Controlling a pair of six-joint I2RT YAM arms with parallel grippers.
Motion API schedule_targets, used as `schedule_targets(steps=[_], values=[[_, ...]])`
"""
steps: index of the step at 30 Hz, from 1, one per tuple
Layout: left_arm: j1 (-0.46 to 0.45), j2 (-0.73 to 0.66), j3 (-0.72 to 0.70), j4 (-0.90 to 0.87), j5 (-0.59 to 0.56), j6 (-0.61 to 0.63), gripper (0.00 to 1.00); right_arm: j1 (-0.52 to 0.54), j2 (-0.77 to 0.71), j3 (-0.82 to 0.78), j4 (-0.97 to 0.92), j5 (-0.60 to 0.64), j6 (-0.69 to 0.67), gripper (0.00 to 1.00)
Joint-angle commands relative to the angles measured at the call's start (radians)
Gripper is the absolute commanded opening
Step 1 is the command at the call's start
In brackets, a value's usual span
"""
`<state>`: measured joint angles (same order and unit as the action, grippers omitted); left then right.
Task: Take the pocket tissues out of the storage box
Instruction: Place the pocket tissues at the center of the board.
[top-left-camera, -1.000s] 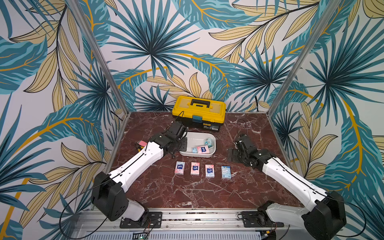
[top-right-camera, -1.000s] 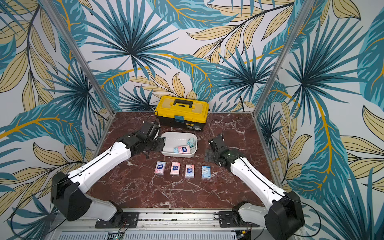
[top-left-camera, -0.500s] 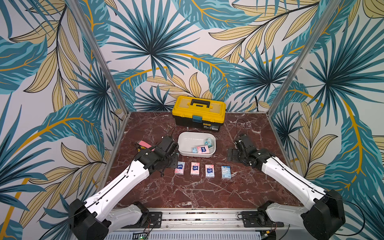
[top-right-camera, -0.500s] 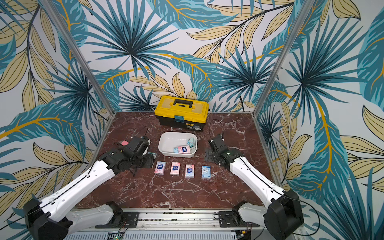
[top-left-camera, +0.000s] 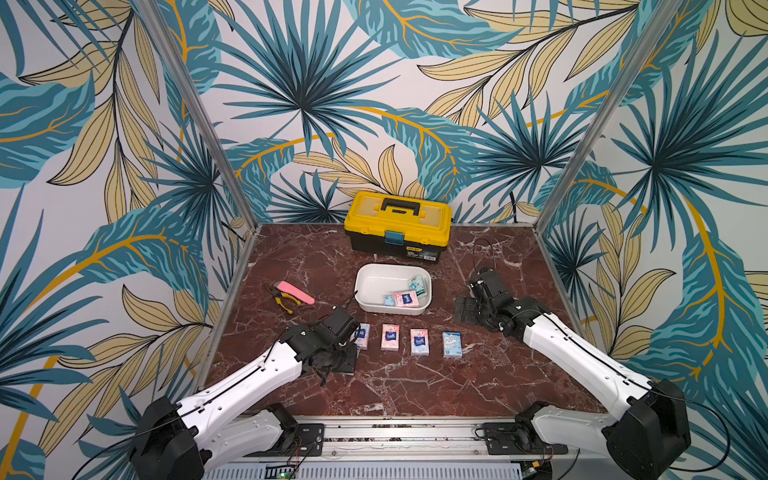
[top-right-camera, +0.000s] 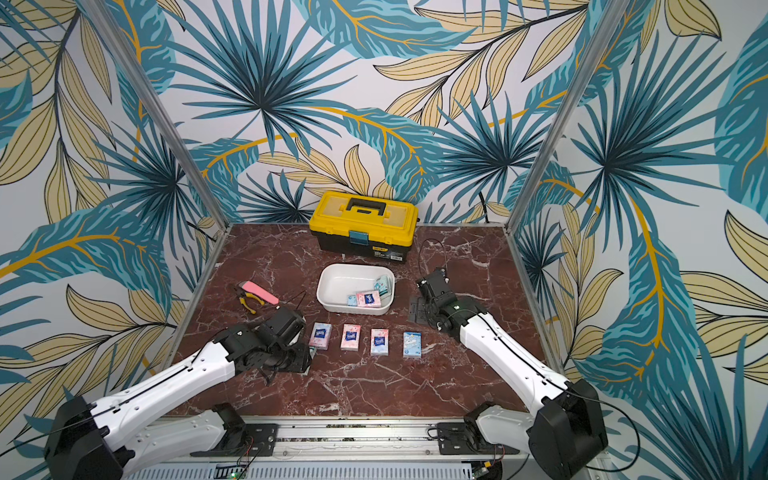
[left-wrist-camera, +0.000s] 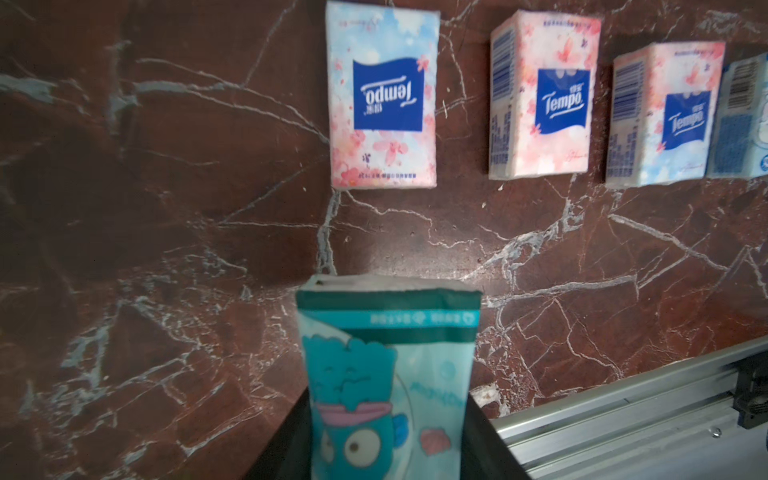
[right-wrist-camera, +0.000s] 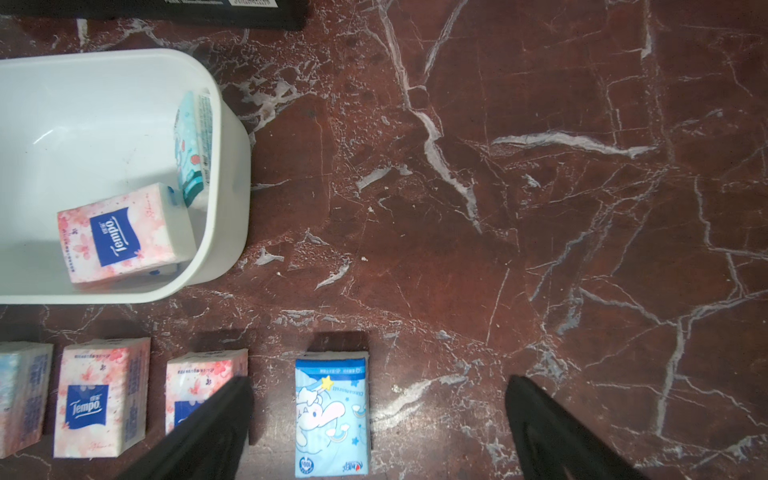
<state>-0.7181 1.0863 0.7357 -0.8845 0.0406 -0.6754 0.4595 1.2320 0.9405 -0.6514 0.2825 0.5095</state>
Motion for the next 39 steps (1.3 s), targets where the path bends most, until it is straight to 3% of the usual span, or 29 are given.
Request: schedule_targets(steps=[1,14,20,31,39], values=[[-0.015,0.019,-0.061,0.092,0.032,-0.046,0.48,-0.002,-0.024,-0.024,0.006,-0.003,0.024,0.99],[-0.023,0.097,-0.188,0.241,0.06,-0.069,0.49,-0.001,-0.056,-0.06,0.006,-0.005,0.053,0.99],[-0.023,0.115,-0.19,0.237,0.036,-0.049,0.57,-0.002,-0.054,-0.06,0.006,-0.002,0.056,0.99],[-0.023,0.1,-0.02,0.116,-0.045,0.017,0.79,-0.002,-0.052,-0.055,0.006,0.004,0.054,0.99],[-0.016,0.115,0.196,0.035,-0.142,0.11,0.87,-0.002,-0.058,-0.05,0.006,0.008,0.051,0.99]])
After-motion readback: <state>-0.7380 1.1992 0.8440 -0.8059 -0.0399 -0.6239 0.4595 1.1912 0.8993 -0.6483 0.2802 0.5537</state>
